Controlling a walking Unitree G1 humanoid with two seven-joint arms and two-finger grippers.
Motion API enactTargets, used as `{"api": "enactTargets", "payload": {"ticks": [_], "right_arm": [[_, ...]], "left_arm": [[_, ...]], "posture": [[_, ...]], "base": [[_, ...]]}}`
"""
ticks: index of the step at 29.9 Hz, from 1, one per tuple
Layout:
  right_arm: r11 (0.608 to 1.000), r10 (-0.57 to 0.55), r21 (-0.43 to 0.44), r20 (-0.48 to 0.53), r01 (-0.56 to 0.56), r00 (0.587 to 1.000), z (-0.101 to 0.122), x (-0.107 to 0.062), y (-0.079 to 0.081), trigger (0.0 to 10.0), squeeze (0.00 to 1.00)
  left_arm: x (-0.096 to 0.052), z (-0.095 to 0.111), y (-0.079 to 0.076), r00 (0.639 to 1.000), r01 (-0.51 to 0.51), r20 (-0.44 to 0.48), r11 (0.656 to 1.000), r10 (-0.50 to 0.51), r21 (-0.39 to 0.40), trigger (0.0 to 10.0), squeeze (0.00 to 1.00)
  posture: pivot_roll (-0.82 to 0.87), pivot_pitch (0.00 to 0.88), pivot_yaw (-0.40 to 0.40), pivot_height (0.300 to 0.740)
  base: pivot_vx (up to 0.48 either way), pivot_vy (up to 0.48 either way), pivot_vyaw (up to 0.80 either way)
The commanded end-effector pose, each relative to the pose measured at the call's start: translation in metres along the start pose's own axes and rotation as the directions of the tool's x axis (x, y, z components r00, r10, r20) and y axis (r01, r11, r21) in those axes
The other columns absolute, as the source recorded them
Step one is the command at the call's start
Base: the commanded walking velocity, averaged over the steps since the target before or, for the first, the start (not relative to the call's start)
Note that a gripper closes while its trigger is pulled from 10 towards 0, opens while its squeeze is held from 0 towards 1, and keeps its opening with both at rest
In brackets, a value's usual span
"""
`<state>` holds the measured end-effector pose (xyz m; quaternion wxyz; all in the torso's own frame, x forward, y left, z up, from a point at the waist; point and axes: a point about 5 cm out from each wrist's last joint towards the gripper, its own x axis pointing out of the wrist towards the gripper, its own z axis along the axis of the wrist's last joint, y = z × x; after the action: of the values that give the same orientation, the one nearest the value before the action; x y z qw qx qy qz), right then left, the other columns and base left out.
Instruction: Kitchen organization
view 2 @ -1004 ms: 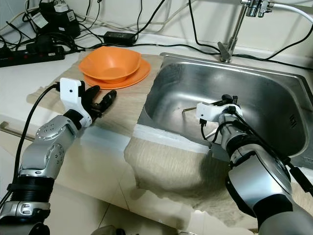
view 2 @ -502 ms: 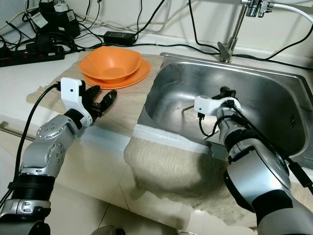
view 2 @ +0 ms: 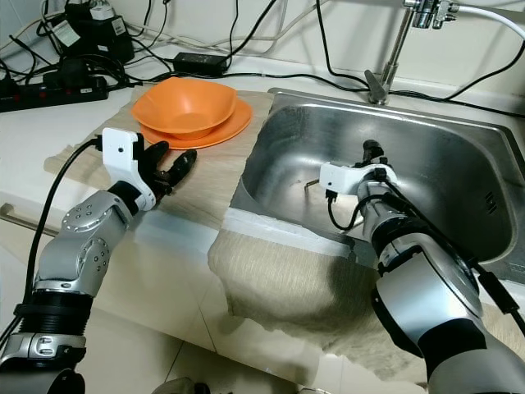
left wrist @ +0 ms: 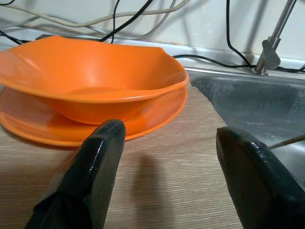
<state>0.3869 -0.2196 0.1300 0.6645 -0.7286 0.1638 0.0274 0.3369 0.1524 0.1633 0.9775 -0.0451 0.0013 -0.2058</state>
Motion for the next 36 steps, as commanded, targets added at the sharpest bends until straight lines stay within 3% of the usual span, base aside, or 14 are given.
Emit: {"api": "enactTargets", "payload": {"ticks": [1, 12, 15, 16, 17, 23, 26, 27, 28, 30, 31, 34, 35, 36], "right_arm": [[1.0, 0.01, -0.008, 0.002, -0.01, 1.0, -0.001, 0.0, 0.001, 10.0, 1.0], [1.0, -0.012, -0.006, -0.002, 0.012, 1.0, -0.002, 0.001, -0.005, 10.0, 1.0], [0.997, -0.013, 0.081, -0.005, 0.013, 1.0, 0.001, 0.001, -0.006, 10.0, 1.0], [0.987, -0.007, 0.162, -0.004, 0.007, 1.0, 0.003, 0.001, -0.007, 10.0, 0.04], [0.936, 0.021, 0.35, 0.01, -0.023, 1.0, 0.01, 0.001, -0.007, 10.0, 0.0], [0.9, -0.024, 0.436, 0.046, 0.002, 0.999, 0.022, 0.002, -0.019, 10.0, 0.0], [0.796, -0.012, 0.604, 0.079, -0.038, 0.997, 0.032, 0.001, -0.023, 10.0, 0.0], [0.681, 0.003, 0.728, 0.112, -0.084, 0.994, 0.041, 0.001, -0.025, 10.0, 0.0], [0.681, 0.003, 0.728, 0.112, -0.084, 0.994, 0.041, 0.001, -0.025, 10.0, 0.0], [0.547, 0.009, 0.828, 0.141, -0.123, 0.99, 0.048, 0.0, -0.028, 10.0, 0.0], [0.547, 0.009, 0.828, 0.141, -0.123, 0.99, 0.048, 0.0, -0.028, 10.0, 0.0], [0.367, 0.014, 0.916, 0.168, -0.161, 0.986, 0.054, 0.0, -0.032, 10.0, 0.0], [0.262, 0.019, 0.952, 0.162, -0.162, 0.987, 0.055, 0.0, -0.034, 10.0, 0.0], [0.235, 0.02, 0.959, 0.161, -0.161, 0.987, 0.055, 0.0, -0.034, 10.0, 0.0]], "left_arm": [[0.002, 0.0, 0.0, 1.0, -0.002, -0.008, 1.0, 0.002, 0.005, 10.0, 0.0], [0.003, 0.0, -0.002, 1.0, 0.009, -0.008, 1.0, -0.009, 0.01, 10.0, 0.0], [0.004, 0.001, -0.001, 1.0, 0.004, -0.006, 1.0, -0.004, 0.016, 10.0, 0.0], [0.004, 0.002, 0.0, 1.0, -0.001, -0.004, 1.0, 0.001, 0.019, 10.0, 0.0], [0.005, 0.003, 0.002, 1.0, -0.009, -0.001, 1.0, 0.009, 0.021, 10.0, 0.0], [0.007, 0.003, 0.002, 1.0, -0.009, -0.003, 1.0, 0.009, 0.022, 10.0, 0.0], [0.008, 0.002, 0.001, 1.0, -0.005, -0.003, 1.0, 0.006, 0.019, 10.0, 0.0], [0.009, 0.002, 0.0, 1.0, -0.003, -0.003, 1.0, 0.003, 0.018, 10.0, 0.0], [0.009, 0.002, 0.0, 1.0, -0.003, -0.003, 1.0, 0.003, 0.018, 10.0, 0.0], [0.01, 0.002, 0.0, 1.0, -0.003, -0.002, 1.0, 0.003, 0.017, 10.0, 0.0], [0.01, 0.002, 0.0, 1.0, -0.003, -0.002, 1.0, 0.003, 0.017, 10.0, 0.0], [0.013, 0.004, 0.003, 1.0, -0.023, 0.005, 0.999, 0.023, -0.037, 10.0, 0.0], [0.015, 0.008, 0.002, 1.0, -0.009, 0.004, 0.999, 0.009, -0.036, 10.0, 0.0], [0.015, 0.009, 0.001, 1.0, -0.004, 0.003, 1.0, 0.004, -0.03, 10.0, 0.0]], "posture": [[0.06, 0.001, 0.007, 0.74], [0.05, 0.003, 0.01, 0.74], [0.05, 0.002, 0.012, 0.74], [0.05, 0.002, 0.012, 0.74], [0.05, 0.002, 0.012, 0.74], [0.05, 0.0, 0.015, 0.74], [0.05, 0.0, 0.015, 0.74], [0.05, 0.0, 0.015, 0.74], [0.05, 0.0, 0.015, 0.74], [0.04, 0.0, 0.013, 0.74], [0.04, 0.0, 0.013, 0.74], [0.04, 0.0, 0.013, 0.74], [0.05, 0.0, 0.009, 0.74], [0.05, 0.0, 0.009, 0.74]], "base": [[0.0, 0.0, 0.0], [0.0, 0.0, 0.0], [0.0, 0.0, 0.0], [0.0, 0.0, 0.0], [0.0, 0.0, 0.0], [0.0, 0.0, 0.0], [0.0, 0.0, 0.0], [0.0, 0.0, 0.0], [0.0, 0.0, 0.0], [0.0, 0.0, 0.0], [0.0, 0.0, 0.0], [0.0, 0.0, 0.0], [0.0, 0.0, 0.0], [0.0, 0.0, 0.0]]}}
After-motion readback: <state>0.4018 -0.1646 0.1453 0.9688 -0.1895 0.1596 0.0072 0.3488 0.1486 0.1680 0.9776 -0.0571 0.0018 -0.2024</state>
